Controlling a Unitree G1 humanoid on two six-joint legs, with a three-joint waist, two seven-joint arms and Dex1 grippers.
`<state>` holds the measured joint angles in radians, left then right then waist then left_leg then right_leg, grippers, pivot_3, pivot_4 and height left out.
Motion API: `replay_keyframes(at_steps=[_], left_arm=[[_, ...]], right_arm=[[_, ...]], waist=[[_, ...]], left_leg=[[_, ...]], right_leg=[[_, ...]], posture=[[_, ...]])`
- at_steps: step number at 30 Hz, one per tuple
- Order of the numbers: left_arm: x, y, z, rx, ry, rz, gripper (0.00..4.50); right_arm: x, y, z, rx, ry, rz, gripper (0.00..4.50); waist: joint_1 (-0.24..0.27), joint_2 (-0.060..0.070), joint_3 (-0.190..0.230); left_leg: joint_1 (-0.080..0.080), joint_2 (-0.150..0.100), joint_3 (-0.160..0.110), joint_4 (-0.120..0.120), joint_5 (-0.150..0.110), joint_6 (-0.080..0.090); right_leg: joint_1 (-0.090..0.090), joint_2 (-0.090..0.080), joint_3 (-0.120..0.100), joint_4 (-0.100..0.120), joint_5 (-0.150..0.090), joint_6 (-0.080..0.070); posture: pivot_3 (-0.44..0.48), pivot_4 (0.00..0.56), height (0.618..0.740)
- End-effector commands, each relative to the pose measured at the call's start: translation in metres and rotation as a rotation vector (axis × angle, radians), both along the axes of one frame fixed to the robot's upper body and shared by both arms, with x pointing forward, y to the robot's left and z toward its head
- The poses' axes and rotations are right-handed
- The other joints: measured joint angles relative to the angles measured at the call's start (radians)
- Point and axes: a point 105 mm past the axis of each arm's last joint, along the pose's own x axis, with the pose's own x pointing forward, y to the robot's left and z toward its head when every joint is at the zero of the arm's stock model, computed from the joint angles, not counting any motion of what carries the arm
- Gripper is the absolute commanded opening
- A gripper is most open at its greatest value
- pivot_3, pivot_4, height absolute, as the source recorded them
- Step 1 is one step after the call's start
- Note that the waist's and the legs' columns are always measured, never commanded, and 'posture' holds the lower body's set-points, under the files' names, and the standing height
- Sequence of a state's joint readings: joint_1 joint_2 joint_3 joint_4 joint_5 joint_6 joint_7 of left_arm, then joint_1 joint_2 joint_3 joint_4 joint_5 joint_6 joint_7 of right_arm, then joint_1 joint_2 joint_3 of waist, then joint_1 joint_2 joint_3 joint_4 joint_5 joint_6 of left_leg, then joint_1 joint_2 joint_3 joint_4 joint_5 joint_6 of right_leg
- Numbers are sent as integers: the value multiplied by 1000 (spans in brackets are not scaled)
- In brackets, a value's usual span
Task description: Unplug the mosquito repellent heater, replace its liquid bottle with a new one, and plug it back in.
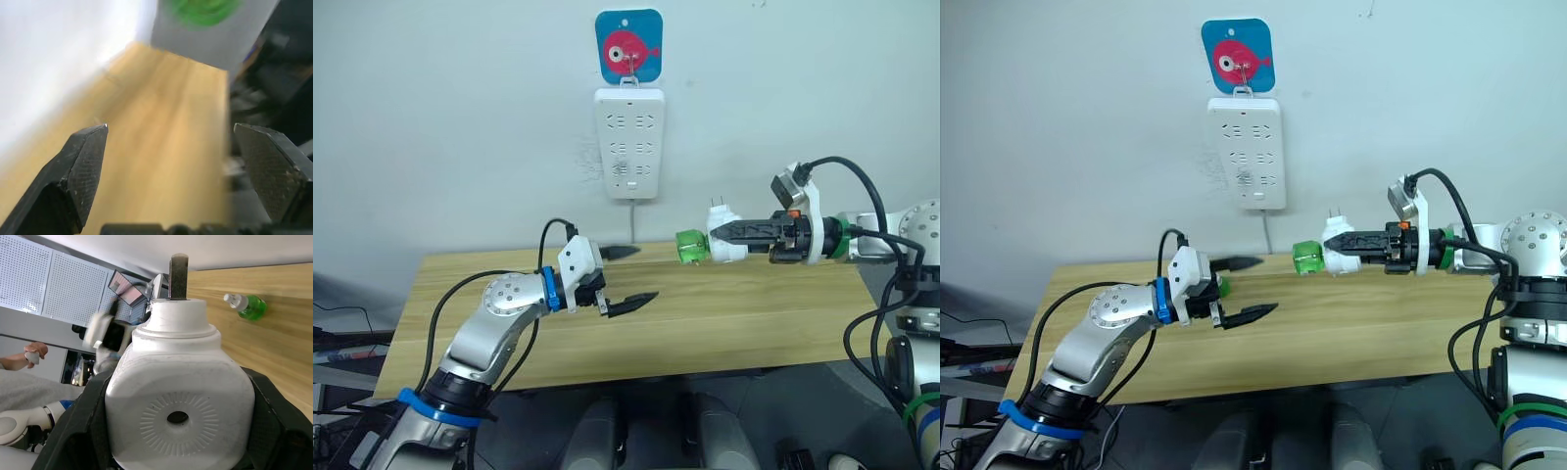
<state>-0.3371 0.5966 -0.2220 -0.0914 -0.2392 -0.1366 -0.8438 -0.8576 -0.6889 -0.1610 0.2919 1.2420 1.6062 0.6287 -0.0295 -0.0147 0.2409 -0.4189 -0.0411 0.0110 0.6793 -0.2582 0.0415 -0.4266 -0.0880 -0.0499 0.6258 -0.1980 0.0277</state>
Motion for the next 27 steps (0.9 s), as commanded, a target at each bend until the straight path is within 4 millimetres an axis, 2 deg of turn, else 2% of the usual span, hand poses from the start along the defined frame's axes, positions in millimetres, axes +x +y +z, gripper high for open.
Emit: replay_keyframes(at_steps=[1, 4, 7, 9, 12, 18, 21, 26, 27], left_arm=[[-4, -9, 15, 145, -558, -41, 4471], [-5, -18, 24, 96, -681, -63, 4471], [-7, -29, 27, 80, -763, -99, 4471], [-6, -35, 30, 67, -798, -108, 4471], [-4, -41, 36, 46, -837, -111, 4471], [-8, -52, 36, 28, -861, -159, 4471], [-10, -53, 34, 31, -856, -173, 3920], [-10, -51, 32, 29, -838, -173, 2301], [-9, -51, 33, 23, -831, -173, 2249]], right_arm=[[-2, 2, 17, 50, -34, 28, 3001], [-3, 6, 16, 56, -28, 40, 3001], [-5, 10, 15, 61, -25, 56, 3001], [-6, 12, 14, 61, -24, 64, 3001], [-9, 14, 13, 62, -20, 77, 3001], [-12, 19, 12, 70, -18, 95, 3001], [-15, 21, 12, 72, -17, 107, 3001], [-20, 21, 11, 66, -13, 120, 3001], [-20, 21, 11, 64, -13, 122, 3001]], waist=[[1, 0, 0], [0, 0, 0], [-1, 0, 0], [-1, 0, 0], [-2, 0, 0], [-2, 0, 0], [-2, 0, 0], [-2, 0, -1], [-2, 0, -1]], left_leg=[[0, 0, 0, 0, 0, 0], [0, 0, 0, -1, -1, 1], [-8, 0, 0, 0, -1, 2], [-13, 0, 1, 0, -1, 2], [-13, 0, 1, 1, -1, 2], [-13, 0, 2, 2, 1, 4], [-13, 0, 2, 2, 1, 5], [-13, 0, 2, 3, 2, 5], [-13, 0, 2, 3, 2, 5]], right_leg=[[0, 0, 0, 0, 1, 1], [-1, -1, 0, 0, 3, 4], [-10, -1, 0, 2, 4, 7], [-16, 0, -1, 4, 6, 8], [-16, 0, -4, 4, 7, 10], [-15, 0, -5, 4, 8, 12], [-15, 0, -5, 5, 8, 12], [-15, 0, -5, 5, 9, 13], [-15, 0, -4, 5, 9, 13]], posture=[[-141, 207, 740], [-141, 207, 740], [-137, 205, 740], [-142, 202, 740], [-141, 199, 740], [-139, 192, 740], [-136, 189, 740], [-131, 183, 740], [-129, 183, 740]])
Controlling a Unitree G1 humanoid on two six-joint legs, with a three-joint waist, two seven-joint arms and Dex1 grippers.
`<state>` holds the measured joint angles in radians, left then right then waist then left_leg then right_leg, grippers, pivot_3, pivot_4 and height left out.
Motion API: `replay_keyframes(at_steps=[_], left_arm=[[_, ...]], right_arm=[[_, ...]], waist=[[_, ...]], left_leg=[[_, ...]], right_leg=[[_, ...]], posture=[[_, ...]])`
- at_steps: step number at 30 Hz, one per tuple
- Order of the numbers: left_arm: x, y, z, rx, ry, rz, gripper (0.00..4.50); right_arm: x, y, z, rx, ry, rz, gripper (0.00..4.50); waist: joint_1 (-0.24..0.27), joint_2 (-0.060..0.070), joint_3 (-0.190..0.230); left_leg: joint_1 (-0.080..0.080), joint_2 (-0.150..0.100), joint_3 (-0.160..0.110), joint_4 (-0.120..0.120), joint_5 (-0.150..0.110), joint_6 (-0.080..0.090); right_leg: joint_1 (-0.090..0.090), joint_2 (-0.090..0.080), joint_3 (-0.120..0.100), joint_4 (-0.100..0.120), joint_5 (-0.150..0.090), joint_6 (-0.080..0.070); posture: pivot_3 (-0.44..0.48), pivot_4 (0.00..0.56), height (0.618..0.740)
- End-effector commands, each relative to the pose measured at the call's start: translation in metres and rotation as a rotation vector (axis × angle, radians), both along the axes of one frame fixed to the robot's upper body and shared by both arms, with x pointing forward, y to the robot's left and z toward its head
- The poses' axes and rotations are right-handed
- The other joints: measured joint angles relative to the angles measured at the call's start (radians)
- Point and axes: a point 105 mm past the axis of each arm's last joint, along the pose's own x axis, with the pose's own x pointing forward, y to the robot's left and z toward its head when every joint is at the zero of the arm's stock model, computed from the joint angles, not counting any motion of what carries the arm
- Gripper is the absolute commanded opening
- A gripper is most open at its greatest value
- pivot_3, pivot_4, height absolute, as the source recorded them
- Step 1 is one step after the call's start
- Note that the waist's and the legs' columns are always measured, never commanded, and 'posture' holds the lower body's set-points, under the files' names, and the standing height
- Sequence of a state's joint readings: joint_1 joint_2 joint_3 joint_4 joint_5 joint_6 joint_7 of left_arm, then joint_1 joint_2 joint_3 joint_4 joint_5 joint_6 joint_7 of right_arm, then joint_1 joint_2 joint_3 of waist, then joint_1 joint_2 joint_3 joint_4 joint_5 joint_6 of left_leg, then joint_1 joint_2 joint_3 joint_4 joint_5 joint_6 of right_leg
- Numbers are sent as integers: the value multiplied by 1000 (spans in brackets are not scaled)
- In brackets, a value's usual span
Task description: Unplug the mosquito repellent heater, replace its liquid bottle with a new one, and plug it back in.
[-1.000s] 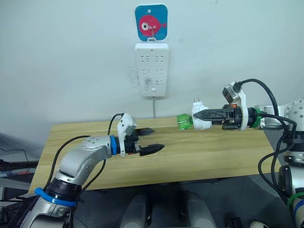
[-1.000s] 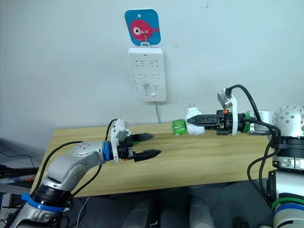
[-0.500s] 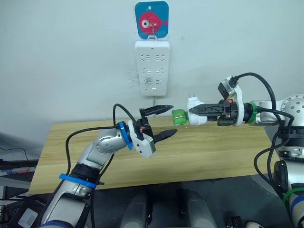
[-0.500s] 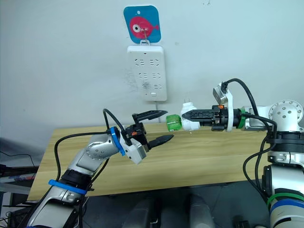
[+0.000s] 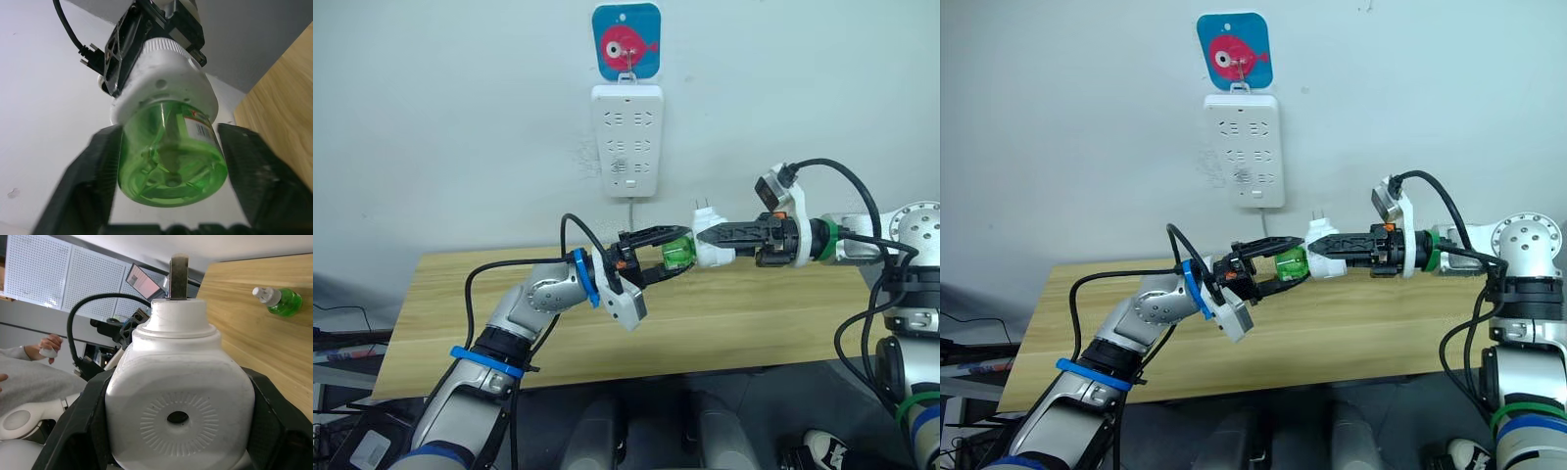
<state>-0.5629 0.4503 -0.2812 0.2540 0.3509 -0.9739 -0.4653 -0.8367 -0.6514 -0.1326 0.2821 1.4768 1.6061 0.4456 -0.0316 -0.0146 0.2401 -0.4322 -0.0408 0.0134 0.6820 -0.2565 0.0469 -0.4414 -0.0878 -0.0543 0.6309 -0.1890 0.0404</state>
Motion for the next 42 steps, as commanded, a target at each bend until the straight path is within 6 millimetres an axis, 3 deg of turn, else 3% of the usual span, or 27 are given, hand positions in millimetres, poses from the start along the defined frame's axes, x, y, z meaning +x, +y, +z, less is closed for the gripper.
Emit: replay_keyframes(at_steps=[1, 5, 11, 15, 18, 23, 29, 30, 35, 42], left_arm=[[-3, -1, 5, -22, 2, -29, 2250], [-5, -5, 4, -88, 295, -106, 2250], [-2, -4, 23, -242, 1378, -356, 2250], [-6, 3, 32, -227, 1740, -454, 2250], [4, 12, 35, -319, 2068, -572, 2250], [0, 11, 30, -315, 2193, -601, 2250], [-8, 12, 27, -334, 2189, -639, 2250], [-9, 12, 27, -335, 2191, -641, 2963], [-6, 12, 22, -376, 2196, -618, 4417], [-4, 41, -3, -538, 2207, -441, 4466]], right_arm=[[-9, 2, 12, 25, -39, 48, 3001], [-9, 2, 10, 6, -47, 47, 3001], [-20, 0, 2, -59, -75, 85, 3001], [-24, 0, 2, -67, -86, 113, 3001], [-23, 1, 4, -65, -94, 118, 3001], [-22, 1, 6, -53, -99, 117, 3001], [-19, 0, 12, -34, -104, 104, 3001], [-18, 0, 12, -32, -105, 102, 3001], [-12, 1, 17, -15, -109, 79, 3001], [1, -10, 26, 37, -89, 5, 3001]], waist=[[0, 0, 0], [-1, 0, 0], [-1, 0, 0], [-7, 0, 0], [-9, 0, 0], [-10, 0, 0], [-8, 0, 0], [-7, 0, 0], [-5, 0, 0], [-6, 0, 0]], left_leg=[[0, 0, 0, 0, 0, 0], [0, 0, 0, 0, 0, 0], [-1, 0, -3, 2, 0, 0], [-1, 1, -4, 10, 0, 1], [0, 2, -4, 16, 0, 1], [2, 2, -2, 17, 3, 0], [2, 2, 0, 17, 3, 0], [2, 2, 0, 17, 3, 0], [2, 2, 0, 17, 3, 0], [1, 2, 0, 16, 3, 0]], right_leg=[[0, 0, 0, 0, 0, 0], [0, 0, 1, 0, 1, 1], [0, 2, 1, 0, 0, 1], [1, 11, 3, 5, 0, 2], [1, 14, 9, 12, -2, 5], [0, 16, 13, 15, -2, 4], [0, 14, 16, 14, -1, 3], [0, 13, 16, 14, -1, 3], [0, 11, 16, 14, 0, 1], [0, 10, 17, 13, 0, 0]], posture=[[-128, 187, 740], [-127, 191, 740], [-112, 193, 740], [-110, 191, 740], [-115, 190, 740], [-122, 190, 740], [-133, 191, 740], [-133, 191, 740], [-129, 200, 740], [-134, 200, 740]])
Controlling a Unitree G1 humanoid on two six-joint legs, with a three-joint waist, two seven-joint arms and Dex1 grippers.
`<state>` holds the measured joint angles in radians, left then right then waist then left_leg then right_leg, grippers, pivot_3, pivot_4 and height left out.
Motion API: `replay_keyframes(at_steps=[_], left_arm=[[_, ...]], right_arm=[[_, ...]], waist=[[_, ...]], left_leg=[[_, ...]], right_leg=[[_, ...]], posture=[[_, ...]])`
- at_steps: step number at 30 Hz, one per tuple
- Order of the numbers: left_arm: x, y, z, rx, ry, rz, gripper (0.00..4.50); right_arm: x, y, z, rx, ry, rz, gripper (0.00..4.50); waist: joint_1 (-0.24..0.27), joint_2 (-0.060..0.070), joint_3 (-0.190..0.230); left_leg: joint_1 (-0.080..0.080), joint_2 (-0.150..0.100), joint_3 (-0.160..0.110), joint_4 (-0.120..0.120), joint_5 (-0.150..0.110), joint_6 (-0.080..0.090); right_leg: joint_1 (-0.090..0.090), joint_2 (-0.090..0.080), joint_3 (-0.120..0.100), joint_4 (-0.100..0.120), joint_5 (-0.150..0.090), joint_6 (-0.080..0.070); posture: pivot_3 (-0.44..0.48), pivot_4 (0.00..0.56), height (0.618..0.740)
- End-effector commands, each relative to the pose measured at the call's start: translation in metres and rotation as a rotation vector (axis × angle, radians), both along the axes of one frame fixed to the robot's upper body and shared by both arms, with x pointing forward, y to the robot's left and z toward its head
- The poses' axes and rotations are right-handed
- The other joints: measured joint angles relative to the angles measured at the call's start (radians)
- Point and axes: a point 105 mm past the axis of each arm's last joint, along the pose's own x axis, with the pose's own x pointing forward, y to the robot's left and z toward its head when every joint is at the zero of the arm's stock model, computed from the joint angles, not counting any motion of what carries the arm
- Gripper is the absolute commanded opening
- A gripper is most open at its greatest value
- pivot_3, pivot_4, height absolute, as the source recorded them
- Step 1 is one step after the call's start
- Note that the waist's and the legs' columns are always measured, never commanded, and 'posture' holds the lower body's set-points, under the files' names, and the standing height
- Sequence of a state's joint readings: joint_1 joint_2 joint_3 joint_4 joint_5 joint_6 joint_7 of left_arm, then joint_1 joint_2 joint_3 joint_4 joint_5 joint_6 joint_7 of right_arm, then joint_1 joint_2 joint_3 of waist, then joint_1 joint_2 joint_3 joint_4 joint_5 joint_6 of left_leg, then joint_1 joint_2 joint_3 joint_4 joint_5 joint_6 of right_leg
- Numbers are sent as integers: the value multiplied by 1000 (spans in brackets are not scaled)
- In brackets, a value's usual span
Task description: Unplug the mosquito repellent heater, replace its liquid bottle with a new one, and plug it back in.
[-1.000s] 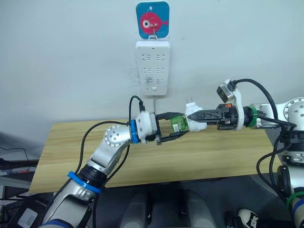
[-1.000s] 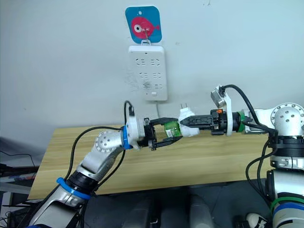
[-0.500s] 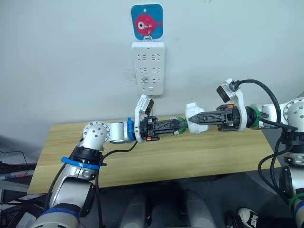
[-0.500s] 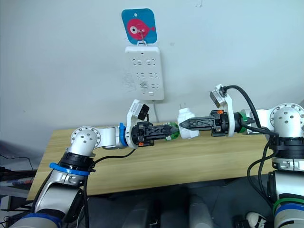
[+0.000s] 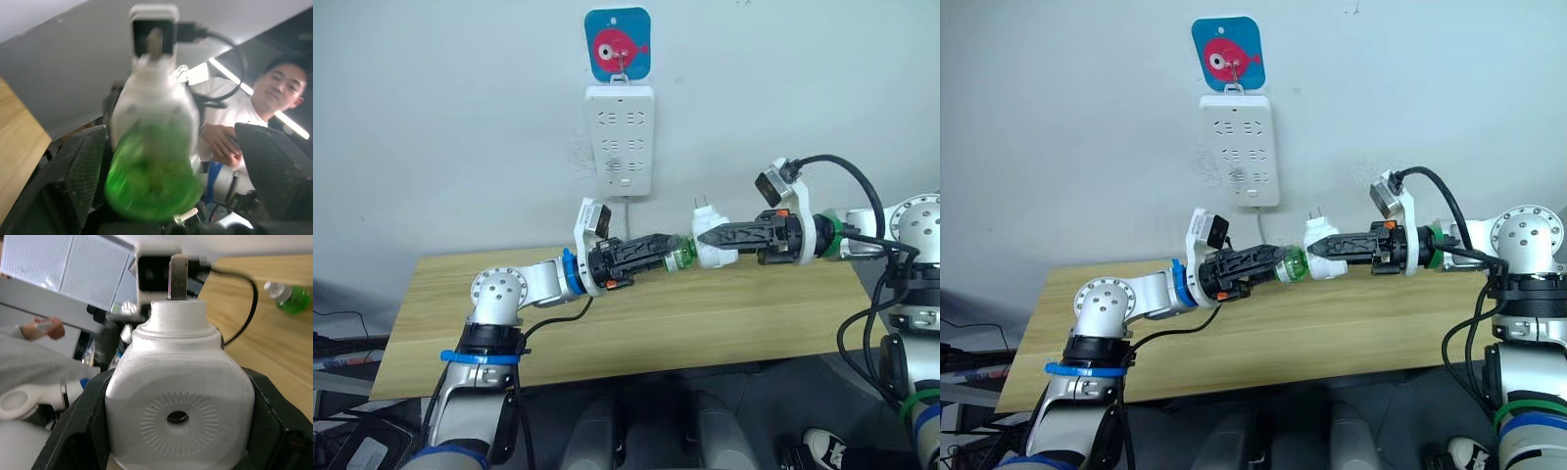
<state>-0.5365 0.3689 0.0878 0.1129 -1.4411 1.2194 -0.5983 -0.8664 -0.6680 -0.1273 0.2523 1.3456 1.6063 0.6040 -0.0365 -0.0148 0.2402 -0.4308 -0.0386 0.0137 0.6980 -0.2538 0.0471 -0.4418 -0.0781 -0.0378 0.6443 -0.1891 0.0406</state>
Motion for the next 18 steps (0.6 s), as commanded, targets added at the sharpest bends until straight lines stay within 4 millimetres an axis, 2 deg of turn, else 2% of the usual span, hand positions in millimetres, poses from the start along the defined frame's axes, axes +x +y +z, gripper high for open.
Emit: replay_keyframes(at_steps=[1, 4, 6, 7, 10, 12, 13, 15, 18], left_arm=[[-2, 22, -7, 70, -14, 95, 4466], [-12, 29, -32, 205, -16, 159, 4466], [-15, 26, -42, 360, -217, 251, 4466], [-17, 25, -42, 432, -379, 287, 4466], [-25, 13, -35, 687, -1243, 290, 4466], [-23, 9, -31, 736, -1602, 312, 4466], [-17, 10, -18, 739, -1758, 399, 4466], [-12, 11, -5, 714, -1925, 500, 4466], [-13, 8, 5, 647, -2072, 559, 4466]], right_arm=[[2, -9, 18, 44, -35, -25, 3001], [5, -12, 17, 41, -38, -53, 3001], [10, -12, 18, 51, -40, -78, 3001], [12, -12, 19, 56, -39, -86, 3001], [12, -12, 18, 53, -33, -86, 3001], [12, -11, 16, 50, -30, -84, 3001], [13, -10, 15, 51, -28, -87, 3001], [13, -9, 15, 54, -27, -88, 3001], [11, -7, 14, 57, -26, -72, 3001]], waist=[[-2, 0, 0], [-1, 0, 0], [1, 0, 0], [5, 0, 0], [12, 0, 0], [19, 1, -1], [20, 2, -1], [21, 2, -1], [17, 2, -2]], left_leg=[[0, 0, 0, 0, 0, 0], [0, 0, 0, -1, 0, 0], [0, 0, 0, -1, 0, 0], [0, -1, 0, -1, 0, 0], [0, -2, 3, -2, 1, -2], [0, -2, 5, -4, 2, -4], [0, -2, 6, -4, 2, -3], [-1, -1, 8, -5, 3, -2], [-3, 0, 13, -6, 2, 3]], right_leg=[[0, 0, 0, 0, 0, 0], [0, -1, 0, 0, 0, -1], [0, -2, 0, 0, 0, -1], [0, -2, 0, -1, 0, -2], [0, -5, 0, -2, 1, -9], [0, -6, -1, -5, 0, -16], [0, -8, -1, -6, 1, -17], [0, -10, -1, -10, 2, -18], [-1, -12, -1, -18, 11, -11]], posture=[[-128, 197, 740], [-115, 192, 740], [-107, 190, 740], [-100, 186, 740], [-88, 184, 740], [-87, 186, 740], [-87, 186, 740], [-87, 185, 740], [-89, 186, 740]])
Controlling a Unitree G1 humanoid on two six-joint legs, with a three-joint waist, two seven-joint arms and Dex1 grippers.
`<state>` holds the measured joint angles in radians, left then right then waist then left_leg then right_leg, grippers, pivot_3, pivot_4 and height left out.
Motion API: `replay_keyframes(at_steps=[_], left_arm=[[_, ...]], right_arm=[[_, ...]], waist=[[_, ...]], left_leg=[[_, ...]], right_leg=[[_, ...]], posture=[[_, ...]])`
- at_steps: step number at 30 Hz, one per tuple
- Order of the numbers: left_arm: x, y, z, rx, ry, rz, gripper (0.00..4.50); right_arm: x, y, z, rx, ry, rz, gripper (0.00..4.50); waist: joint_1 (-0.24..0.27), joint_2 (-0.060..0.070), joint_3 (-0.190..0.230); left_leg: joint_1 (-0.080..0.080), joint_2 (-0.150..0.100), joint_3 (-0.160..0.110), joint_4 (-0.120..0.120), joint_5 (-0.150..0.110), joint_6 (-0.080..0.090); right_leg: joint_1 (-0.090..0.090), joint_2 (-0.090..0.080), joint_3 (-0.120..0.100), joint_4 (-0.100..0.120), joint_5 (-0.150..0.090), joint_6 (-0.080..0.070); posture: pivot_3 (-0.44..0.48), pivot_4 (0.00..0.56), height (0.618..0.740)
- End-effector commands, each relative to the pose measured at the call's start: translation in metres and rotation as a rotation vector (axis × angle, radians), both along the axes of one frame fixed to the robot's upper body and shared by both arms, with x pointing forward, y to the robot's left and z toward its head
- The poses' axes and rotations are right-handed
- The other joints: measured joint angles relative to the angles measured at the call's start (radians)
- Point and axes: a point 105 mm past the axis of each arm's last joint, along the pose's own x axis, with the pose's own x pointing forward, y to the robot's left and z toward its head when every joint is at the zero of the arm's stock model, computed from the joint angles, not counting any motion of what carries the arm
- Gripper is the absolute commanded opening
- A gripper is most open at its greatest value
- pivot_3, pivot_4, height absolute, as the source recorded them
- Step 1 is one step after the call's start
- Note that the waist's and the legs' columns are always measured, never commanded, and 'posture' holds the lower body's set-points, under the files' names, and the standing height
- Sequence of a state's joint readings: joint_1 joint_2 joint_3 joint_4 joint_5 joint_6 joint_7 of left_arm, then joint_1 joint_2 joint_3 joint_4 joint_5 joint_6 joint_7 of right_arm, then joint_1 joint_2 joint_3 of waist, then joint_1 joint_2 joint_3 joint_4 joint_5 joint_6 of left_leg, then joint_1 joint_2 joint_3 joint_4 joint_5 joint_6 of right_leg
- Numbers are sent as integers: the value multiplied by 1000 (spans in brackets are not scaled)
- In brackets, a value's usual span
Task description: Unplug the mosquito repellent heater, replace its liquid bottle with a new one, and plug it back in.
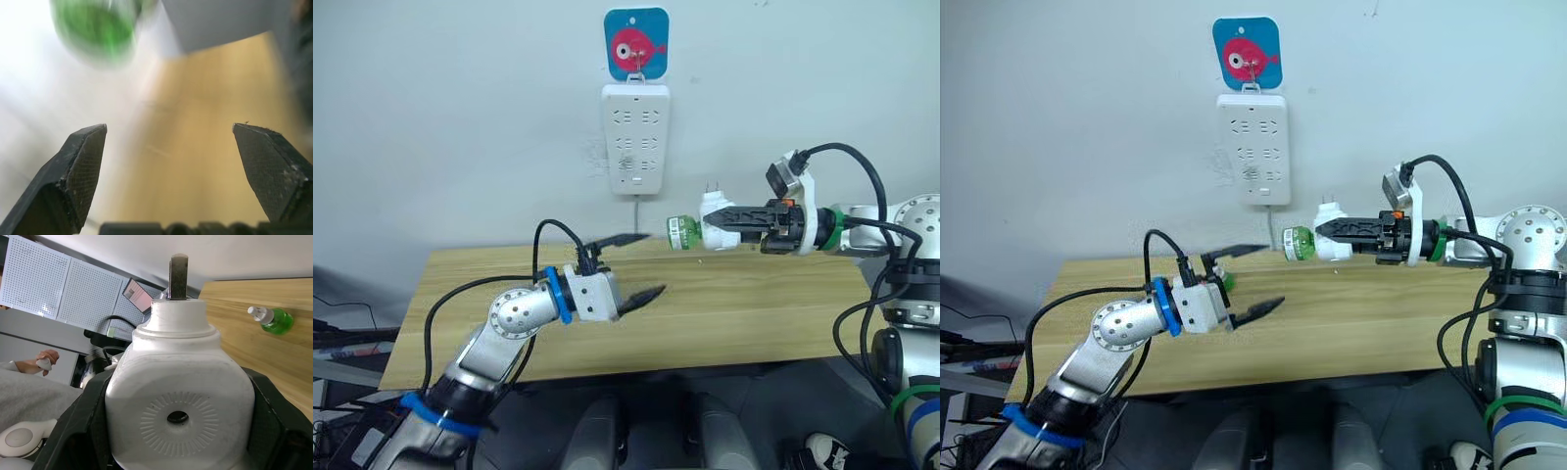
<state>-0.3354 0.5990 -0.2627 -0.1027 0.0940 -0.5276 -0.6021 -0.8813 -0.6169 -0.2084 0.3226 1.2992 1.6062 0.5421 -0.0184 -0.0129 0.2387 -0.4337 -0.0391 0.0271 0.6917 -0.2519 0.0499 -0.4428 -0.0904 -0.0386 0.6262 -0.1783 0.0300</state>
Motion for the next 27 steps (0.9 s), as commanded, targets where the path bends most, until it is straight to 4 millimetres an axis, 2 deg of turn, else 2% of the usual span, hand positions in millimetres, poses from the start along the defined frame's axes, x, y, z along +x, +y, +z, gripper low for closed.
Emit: replay_keyframes(at_steps=[1, 8, 18, 21, 26, 27], left_arm=[[-5, -3, 15, -19, -200, -45, 4466], [5, -18, 20, -37, -287, -71, 4466], [18, -25, 25, 1, -326, -103, 4466], [18, -26, 25, 5, -324, -116, 3861], [9, -27, 21, 18, -325, -156, 2385], [9, -27, 21, 18, -323, -157, 2265]], right_arm=[[-6, 0, 14, 21, -50, 27, 3001], [-9, 6, 10, 13, -49, 50, 3001], [-14, 13, 5, 10, -43, 79, 3001], [-13, 14, 6, 14, -43, 78, 3001], [-12, 14, 6, 18, -40, 75, 3001], [-12, 14, 6, 21, -39, 77, 3001]], waist=[[-4, 0, 0], [-8, 0, 0], [-11, 0, 0], [-11, 0, 0], [-12, 0, 0], [-12, 0, 0]], left_leg=[[0, 0, 1, 0, -1, 1], [-1, 1, 4, 0, -2, 4], [-1, 1, 5, 4, -1, 6], [-1, 1, 5, 4, -1, 6], [-1, 1, 5, 4, -1, 6], [-1, 1, 5, 4, -1, 6]], right_leg=[[0, 0, 0, 0, 3, 5], [-1, 0, -2, 0, 5, 9], [0, 1, -2, 1, 8, 14], [-1, 1, -1, 1, 8, 14], [-1, 1, -1, 1, 8, 14], [-1, 1, -1, 1, 8, 14]], posture=[[-89, 186, 740], [-99, 184, 740], [-109, 188, 740], [-109, 188, 740], [-102, 197, 740], [-102, 197, 740]])
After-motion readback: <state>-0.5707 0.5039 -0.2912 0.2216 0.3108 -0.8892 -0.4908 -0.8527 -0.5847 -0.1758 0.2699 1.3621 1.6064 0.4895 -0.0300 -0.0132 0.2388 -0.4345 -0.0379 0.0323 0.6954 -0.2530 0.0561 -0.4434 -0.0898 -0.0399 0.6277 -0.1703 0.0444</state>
